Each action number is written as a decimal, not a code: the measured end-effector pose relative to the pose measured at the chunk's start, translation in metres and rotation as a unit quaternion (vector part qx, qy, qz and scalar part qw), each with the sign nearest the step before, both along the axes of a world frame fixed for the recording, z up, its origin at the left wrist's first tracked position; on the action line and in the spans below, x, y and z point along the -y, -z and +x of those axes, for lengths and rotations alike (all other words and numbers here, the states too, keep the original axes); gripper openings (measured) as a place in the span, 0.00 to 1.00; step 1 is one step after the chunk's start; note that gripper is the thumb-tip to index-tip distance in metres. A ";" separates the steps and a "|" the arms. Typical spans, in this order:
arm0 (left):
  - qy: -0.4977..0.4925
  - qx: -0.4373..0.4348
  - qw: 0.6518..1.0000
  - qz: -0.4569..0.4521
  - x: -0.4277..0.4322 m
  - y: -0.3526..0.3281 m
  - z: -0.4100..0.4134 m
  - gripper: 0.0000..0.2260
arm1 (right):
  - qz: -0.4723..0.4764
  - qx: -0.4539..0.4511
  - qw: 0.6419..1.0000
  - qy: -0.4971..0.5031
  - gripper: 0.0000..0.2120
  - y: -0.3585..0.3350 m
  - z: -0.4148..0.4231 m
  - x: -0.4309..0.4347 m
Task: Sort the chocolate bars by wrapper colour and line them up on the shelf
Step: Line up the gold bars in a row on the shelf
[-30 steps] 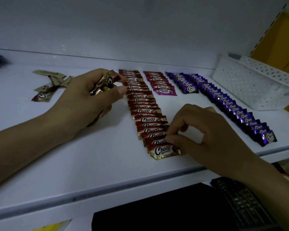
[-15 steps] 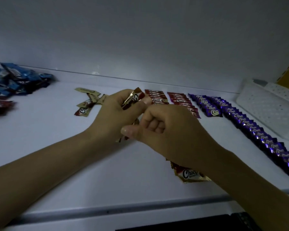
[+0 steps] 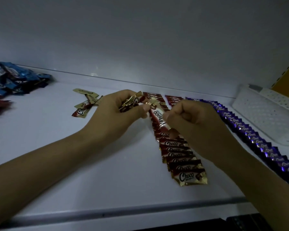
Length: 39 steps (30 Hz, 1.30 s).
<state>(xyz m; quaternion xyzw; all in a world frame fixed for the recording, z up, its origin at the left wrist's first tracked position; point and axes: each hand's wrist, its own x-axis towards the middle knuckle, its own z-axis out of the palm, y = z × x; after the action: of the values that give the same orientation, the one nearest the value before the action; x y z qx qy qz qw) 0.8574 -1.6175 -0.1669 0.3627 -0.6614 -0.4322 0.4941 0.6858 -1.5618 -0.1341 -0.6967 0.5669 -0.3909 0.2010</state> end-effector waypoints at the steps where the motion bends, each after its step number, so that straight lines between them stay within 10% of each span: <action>1: 0.004 0.004 1.000 0.000 0.000 0.000 0.001 0.04 | 0.003 0.015 1.000 0.005 0.08 -0.001 -0.003 0.001; 22: 0.089 0.142 0.980 -0.111 -0.011 0.006 -0.010 0.09 | 0.062 0.191 0.979 -0.023 0.05 0.010 -0.046 -0.028; 39: 0.074 0.182 0.972 -0.130 -0.005 0.014 -0.011 0.09 | 0.010 -0.083 0.993 -0.082 0.04 0.041 -0.077 -0.074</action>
<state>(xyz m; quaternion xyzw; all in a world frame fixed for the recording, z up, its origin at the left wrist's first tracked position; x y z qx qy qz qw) 0.8463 -1.6126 -0.1810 0.3177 -0.8158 -0.3044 0.3753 0.6090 -1.4879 -0.1751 -0.7690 0.5264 -0.3078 0.1918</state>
